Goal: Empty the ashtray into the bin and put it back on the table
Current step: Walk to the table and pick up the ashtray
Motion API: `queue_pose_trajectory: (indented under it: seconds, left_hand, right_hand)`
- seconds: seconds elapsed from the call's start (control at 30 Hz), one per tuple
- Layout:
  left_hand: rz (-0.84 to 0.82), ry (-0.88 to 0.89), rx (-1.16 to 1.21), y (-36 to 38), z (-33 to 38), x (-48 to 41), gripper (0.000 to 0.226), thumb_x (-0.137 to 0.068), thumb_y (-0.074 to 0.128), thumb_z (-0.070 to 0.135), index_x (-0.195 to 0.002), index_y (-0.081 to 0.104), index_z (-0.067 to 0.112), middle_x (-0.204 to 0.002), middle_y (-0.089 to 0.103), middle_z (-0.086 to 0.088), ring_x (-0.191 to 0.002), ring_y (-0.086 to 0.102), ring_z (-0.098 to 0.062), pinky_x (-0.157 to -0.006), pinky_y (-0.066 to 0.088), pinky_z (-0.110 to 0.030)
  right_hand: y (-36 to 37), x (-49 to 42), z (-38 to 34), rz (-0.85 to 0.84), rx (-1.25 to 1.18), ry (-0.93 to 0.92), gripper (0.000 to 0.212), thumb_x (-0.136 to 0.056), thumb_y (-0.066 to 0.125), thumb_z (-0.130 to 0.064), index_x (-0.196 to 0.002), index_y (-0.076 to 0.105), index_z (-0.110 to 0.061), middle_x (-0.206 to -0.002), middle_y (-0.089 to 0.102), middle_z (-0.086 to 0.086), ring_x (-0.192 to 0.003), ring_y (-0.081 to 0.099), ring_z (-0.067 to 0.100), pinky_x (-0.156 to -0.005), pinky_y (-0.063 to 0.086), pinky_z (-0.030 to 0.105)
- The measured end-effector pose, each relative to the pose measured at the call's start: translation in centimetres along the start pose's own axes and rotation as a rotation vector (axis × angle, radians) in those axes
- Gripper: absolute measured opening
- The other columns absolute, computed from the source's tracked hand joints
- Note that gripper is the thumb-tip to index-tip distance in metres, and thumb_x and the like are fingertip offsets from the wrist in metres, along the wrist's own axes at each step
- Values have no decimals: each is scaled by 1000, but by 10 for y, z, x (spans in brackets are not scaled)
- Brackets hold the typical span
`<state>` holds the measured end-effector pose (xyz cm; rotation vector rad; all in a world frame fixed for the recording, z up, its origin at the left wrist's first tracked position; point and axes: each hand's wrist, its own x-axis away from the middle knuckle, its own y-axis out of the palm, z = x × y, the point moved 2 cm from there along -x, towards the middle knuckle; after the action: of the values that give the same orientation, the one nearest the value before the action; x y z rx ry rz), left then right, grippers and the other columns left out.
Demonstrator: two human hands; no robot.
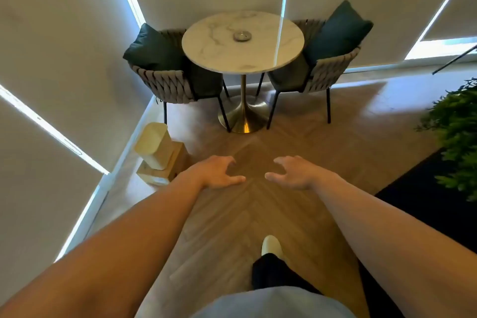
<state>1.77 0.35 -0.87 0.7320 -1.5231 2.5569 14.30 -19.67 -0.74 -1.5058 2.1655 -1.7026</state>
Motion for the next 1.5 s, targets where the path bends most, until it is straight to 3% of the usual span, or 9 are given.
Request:
queue_pose_trajectory:
  seconds: [0.53,0.93,1.07,1.5]
  left_hand:
    - [-122,-157,24,-23,3,-120,78,-85,53,68,-146,38,21,-145,49,-5,-127,50,-24,-103,43,-41]
    - [-178,-193,77,-40,-18,-185,77,-83,53,70,-143,40,24,-142,50,-5,-125,49,-23,-103,44,-44]
    - [-185,-185,89,-55,-31,-218,77,-84,54,69,-143,40,22,-142,50,-6,-125,51,-25,-103,44,-44]
    - [-216,-84,105,-139,-105,-352,80,-84,55,66,-147,34,21,-150,43,-6,-134,43,-26,-108,40,-44]
  right_hand:
    - [-46,-122,54,-180,29,3,88,-87,50,-70,-154,30,-16,-162,29,7,-148,25,25,-114,28,42]
    - [-91,-179,61,-280,-22,-9,80,-93,49,-61,-156,26,-16,-163,24,7,-150,21,26,-119,26,45]
    - [-108,-208,59,-283,-36,1,78,-95,49,-58,-156,25,-17,-163,24,8,-150,19,28,-119,25,50]
    - [-163,-346,46,-219,-31,116,82,-91,50,-65,-155,27,-19,-162,27,7,-149,22,27,-118,28,48]
